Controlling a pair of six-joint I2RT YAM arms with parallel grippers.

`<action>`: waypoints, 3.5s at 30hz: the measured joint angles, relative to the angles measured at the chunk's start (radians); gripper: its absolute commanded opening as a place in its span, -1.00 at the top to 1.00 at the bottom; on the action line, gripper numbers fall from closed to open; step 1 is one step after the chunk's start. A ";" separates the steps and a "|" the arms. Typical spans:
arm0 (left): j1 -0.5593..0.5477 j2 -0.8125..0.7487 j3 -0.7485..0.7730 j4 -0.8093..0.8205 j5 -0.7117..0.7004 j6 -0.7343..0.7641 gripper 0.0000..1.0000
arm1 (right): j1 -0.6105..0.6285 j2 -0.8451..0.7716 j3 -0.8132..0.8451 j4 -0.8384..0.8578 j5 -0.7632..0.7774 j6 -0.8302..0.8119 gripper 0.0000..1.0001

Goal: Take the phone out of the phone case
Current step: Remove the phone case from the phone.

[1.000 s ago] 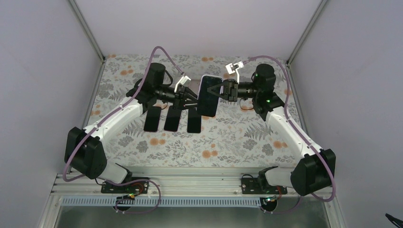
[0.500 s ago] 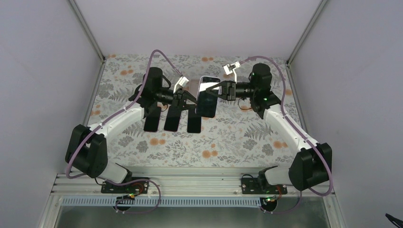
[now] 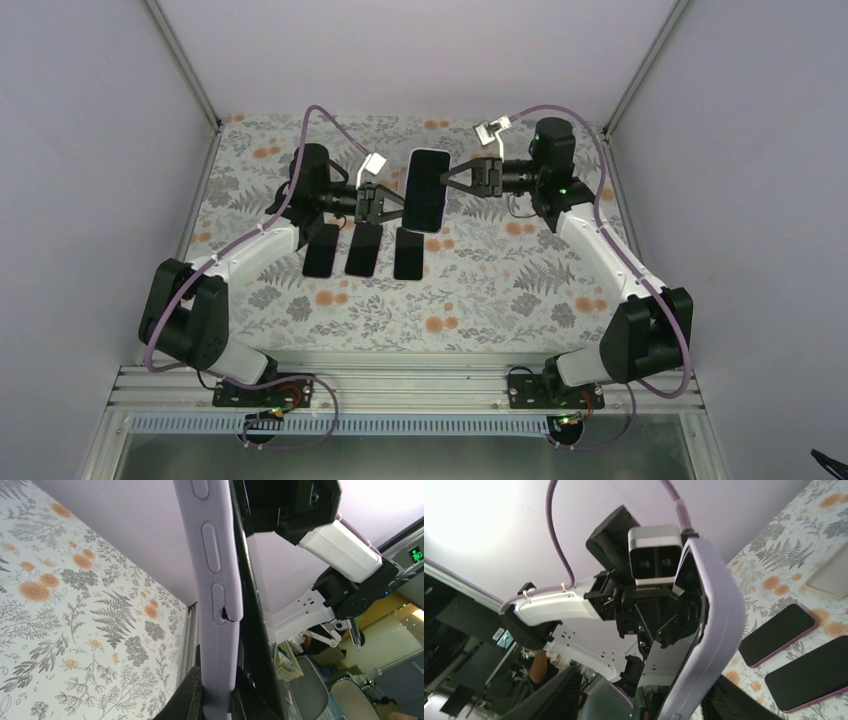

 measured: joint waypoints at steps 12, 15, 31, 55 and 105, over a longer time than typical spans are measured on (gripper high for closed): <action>0.029 0.032 -0.006 0.028 -0.031 -0.070 0.95 | -0.062 -0.005 0.201 -0.295 0.171 -0.332 -0.65; 0.039 0.048 -0.006 0.026 -0.045 -0.084 0.95 | -0.054 -0.050 0.199 -0.349 0.246 -0.433 -0.68; 0.082 0.125 0.075 -0.234 -0.225 -0.151 0.95 | 0.335 -0.109 0.189 -0.524 0.998 -0.990 -0.56; 0.113 0.146 0.071 -0.237 -0.235 -0.307 0.95 | 0.623 -0.014 0.013 -0.331 1.616 -1.259 -0.21; 0.113 0.146 0.024 -0.148 -0.217 -0.365 0.95 | 0.656 0.097 -0.061 -0.008 1.888 -1.600 0.93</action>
